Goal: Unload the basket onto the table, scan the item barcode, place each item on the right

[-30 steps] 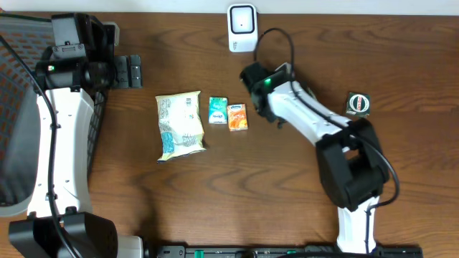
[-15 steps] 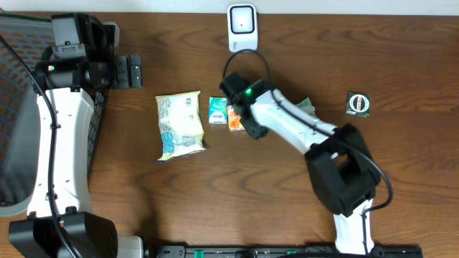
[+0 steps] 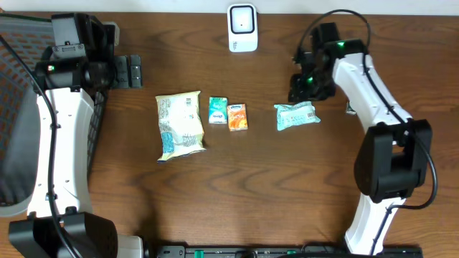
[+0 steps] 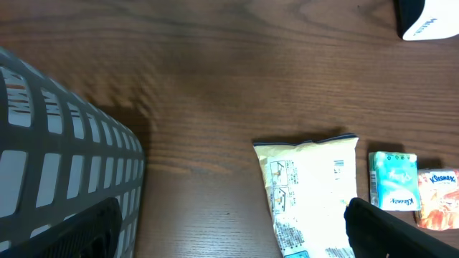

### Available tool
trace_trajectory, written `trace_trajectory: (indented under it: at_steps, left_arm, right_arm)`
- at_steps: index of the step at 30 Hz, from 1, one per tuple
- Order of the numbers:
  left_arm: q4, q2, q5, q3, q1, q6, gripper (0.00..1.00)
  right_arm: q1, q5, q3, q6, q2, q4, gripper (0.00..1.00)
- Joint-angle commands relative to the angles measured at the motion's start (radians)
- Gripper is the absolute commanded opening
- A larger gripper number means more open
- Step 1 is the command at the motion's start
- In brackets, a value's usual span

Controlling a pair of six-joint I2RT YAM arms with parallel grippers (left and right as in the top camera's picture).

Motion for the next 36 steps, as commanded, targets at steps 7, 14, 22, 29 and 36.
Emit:
trace_trajectory:
  at_steps: [7,14,22,29,36]
  left_arm:
    - [-0.002,0.002,-0.005,0.012,-0.002,0.013,0.97]
    - [-0.002,0.002,-0.005,0.012,-0.002,0.013,0.98]
    - [-0.002,0.002,-0.005,0.012,-0.002,0.013,0.98]
    - [-0.002,0.002,-0.006,0.012,-0.002,0.013,0.97]
    - [-0.002,0.002,-0.005,0.012,-0.002,0.013,0.98]
  right_arm:
    - [0.062,0.035,-0.105,0.101,0.025,0.277,0.22]
    - [0.09,0.028,-0.109,0.097,0.109,0.315,0.19]
    - [0.117,-0.121,-0.108,-0.055,0.106,0.179,0.2]
    - [0.137,-0.044,-0.108,-0.108,0.106,-0.096,0.17]
    - [0.109,0.346,-0.108,0.219,0.106,-0.229,0.13]
